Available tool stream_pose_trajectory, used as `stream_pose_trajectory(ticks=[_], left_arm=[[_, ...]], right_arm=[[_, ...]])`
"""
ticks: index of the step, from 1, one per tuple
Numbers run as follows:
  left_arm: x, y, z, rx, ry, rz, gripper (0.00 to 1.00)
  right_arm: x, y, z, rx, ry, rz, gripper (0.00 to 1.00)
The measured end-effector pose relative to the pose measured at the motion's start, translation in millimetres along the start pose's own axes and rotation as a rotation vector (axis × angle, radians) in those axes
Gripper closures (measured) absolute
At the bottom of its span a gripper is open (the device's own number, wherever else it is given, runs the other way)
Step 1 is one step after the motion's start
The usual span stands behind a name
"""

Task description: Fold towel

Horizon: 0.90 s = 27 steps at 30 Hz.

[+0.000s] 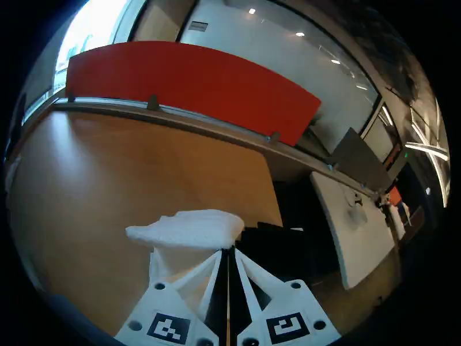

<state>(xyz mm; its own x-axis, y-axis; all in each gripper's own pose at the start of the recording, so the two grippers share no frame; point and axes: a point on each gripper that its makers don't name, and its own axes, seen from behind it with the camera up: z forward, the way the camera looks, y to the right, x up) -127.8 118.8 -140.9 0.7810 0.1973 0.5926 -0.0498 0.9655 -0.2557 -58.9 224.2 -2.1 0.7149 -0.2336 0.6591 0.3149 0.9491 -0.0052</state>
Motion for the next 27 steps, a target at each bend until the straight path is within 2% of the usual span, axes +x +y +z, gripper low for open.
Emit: stream_pose_trajectory(ticks=[9, 27], left_arm=[[1.6, 2.0, -0.6, -0.005, 0.003, 0.007, 0.04], [0.5, 1.3, -2.3, -0.004, -0.003, 0.02, 0.04]], right_arm=[[-25.6, 5.4, -3.9, -0.011, -0.034, 0.018, 0.97], [-93.3, 9.5, 3.4, -0.007, -0.146, 0.042, 0.97]])
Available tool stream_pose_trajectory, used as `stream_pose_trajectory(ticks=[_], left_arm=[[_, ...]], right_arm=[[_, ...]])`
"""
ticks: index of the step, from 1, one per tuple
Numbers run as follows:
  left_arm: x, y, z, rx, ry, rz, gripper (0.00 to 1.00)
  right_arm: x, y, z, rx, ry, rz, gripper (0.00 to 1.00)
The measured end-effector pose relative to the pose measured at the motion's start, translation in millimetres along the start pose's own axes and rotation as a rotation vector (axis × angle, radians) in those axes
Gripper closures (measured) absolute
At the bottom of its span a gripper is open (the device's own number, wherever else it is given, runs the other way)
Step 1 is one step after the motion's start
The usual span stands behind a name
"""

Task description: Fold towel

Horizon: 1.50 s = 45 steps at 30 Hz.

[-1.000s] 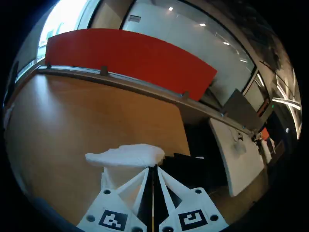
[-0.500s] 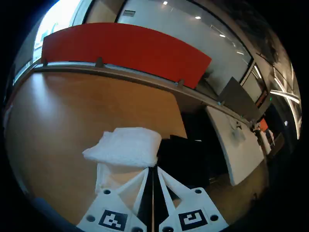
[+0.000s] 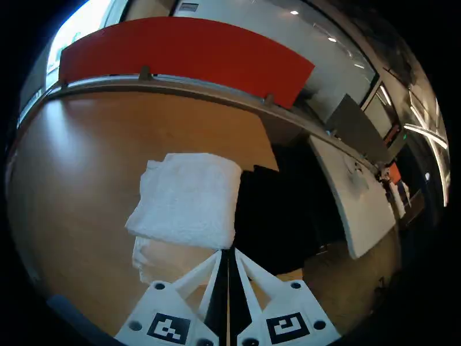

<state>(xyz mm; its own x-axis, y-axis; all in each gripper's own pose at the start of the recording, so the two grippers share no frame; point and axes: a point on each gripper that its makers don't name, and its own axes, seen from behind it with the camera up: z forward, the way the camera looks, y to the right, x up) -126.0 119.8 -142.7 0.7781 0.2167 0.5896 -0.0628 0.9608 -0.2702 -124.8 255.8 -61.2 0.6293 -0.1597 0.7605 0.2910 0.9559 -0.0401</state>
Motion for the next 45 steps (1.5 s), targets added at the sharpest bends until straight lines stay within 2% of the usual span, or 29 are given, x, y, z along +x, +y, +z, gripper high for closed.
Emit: stream_pose_trajectory(ticks=[18, 36, 45], left_arm=[[-3.2, -2.4, -1.7, 0.01, -0.008, 0.004, 0.04], [-5.0, -4.1, -2.1, 0.018, -0.016, 0.0, 0.04], [-5.3, -5.8, -2.0, 0.021, -0.022, 0.005, 0.04]], right_arm=[[-43.9, 3.8, 16.1, 0.022, -0.105, -0.015, 0.98], [-55.7, 11.1, 30.6, 0.027, -0.162, -0.046, 0.98], [-60.6, 9.5, 39.7, 0.023, -0.174, -0.036, 0.98]])
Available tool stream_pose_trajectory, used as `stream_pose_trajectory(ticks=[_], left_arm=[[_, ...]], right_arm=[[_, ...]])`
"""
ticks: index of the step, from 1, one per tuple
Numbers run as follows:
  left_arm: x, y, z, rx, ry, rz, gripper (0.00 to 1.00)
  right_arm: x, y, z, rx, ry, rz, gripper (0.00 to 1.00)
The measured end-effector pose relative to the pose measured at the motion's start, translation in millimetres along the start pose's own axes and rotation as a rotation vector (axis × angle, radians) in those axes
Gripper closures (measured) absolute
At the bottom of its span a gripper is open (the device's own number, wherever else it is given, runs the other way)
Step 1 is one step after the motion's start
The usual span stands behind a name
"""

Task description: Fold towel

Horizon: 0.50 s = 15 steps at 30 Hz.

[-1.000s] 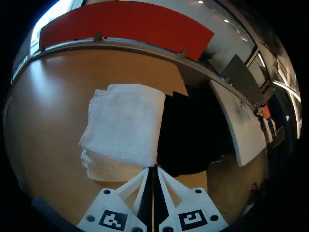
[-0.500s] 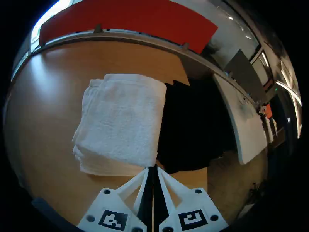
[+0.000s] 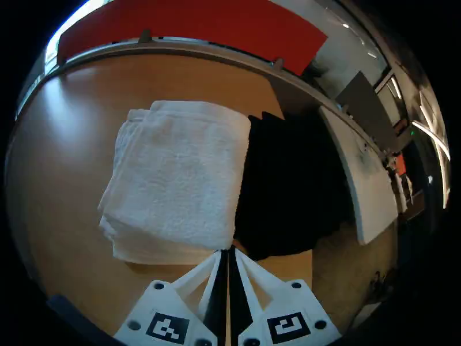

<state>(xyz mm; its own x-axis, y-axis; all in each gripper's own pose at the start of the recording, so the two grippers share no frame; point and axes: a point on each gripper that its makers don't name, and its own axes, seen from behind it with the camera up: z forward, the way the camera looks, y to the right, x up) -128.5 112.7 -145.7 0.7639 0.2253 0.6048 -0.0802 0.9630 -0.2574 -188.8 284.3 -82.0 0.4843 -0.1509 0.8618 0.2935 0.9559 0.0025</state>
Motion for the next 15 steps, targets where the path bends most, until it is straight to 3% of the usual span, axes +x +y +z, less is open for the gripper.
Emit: stream_pose_trajectory(ticks=[12, 15], left_arm=[[2.9, 0.5, 3.6, -0.006, 0.0, 0.004, 0.04], [3.1, 0.8, 4.1, -0.008, 0.0, 0.005, 0.04]], right_arm=[[-4.9, -0.7, -2.1, -0.004, 0.009, 0.004, 0.82], [-5.7, -1.2, -4.2, 0.0, 0.017, 0.009, 0.53]])
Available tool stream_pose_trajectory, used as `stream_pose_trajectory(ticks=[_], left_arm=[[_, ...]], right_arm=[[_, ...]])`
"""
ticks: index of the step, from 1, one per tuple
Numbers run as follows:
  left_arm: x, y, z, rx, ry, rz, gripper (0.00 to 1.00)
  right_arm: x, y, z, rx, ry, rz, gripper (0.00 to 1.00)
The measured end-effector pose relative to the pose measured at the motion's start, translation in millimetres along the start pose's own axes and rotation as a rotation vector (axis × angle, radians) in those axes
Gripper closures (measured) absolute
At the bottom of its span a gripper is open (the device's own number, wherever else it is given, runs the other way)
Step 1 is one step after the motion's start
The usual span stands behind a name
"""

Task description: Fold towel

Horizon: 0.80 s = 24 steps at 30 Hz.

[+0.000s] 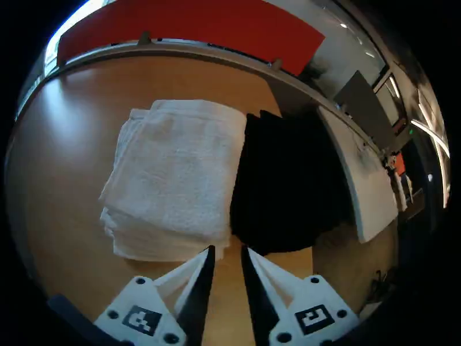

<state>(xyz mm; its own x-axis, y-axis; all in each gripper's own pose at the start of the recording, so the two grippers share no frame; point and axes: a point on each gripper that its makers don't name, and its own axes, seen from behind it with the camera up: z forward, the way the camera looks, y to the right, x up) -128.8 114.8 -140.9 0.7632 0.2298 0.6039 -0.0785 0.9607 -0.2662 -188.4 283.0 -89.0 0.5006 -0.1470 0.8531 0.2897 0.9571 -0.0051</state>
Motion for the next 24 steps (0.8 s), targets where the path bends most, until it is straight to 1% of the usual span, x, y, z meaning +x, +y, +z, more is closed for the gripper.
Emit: stream_pose_trajectory(ticks=[1, 5, 7, 15, 18, 24], left_arm=[[0.1, 0.1, 0.2, -0.001, 0.0, 0.0, 0.04], [0.7, 0.8, 0.6, -0.003, 0.001, -0.001, 0.04], [0.8, 1.1, 0.6, -0.004, 0.002, -0.001, 0.04], [-0.6, 2.5, 0.7, -0.003, 0.002, -0.004, 0.04], [-1.1, 2.8, 0.4, -0.002, 0.003, -0.006, 0.04], [-1.8, 1.5, -0.7, 0.002, 0.005, -0.012, 0.04]], right_arm=[[0.6, -0.7, -1.0, 0.003, 0.006, 0.0, 0.43], [2.8, -2.7, -4.5, 0.007, 0.024, -0.004, 0.19], [4.2, -4.3, -5.9, 0.009, 0.032, -0.01, 0.16], [15.5, -16.9, -10.8, 0.035, 0.068, -0.024, 0.16], [22.6, -24.4, -11.9, 0.051, 0.083, -0.023, 0.16], [32.6, -46.3, -15.1, 0.1, 0.108, -0.04, 0.16]])
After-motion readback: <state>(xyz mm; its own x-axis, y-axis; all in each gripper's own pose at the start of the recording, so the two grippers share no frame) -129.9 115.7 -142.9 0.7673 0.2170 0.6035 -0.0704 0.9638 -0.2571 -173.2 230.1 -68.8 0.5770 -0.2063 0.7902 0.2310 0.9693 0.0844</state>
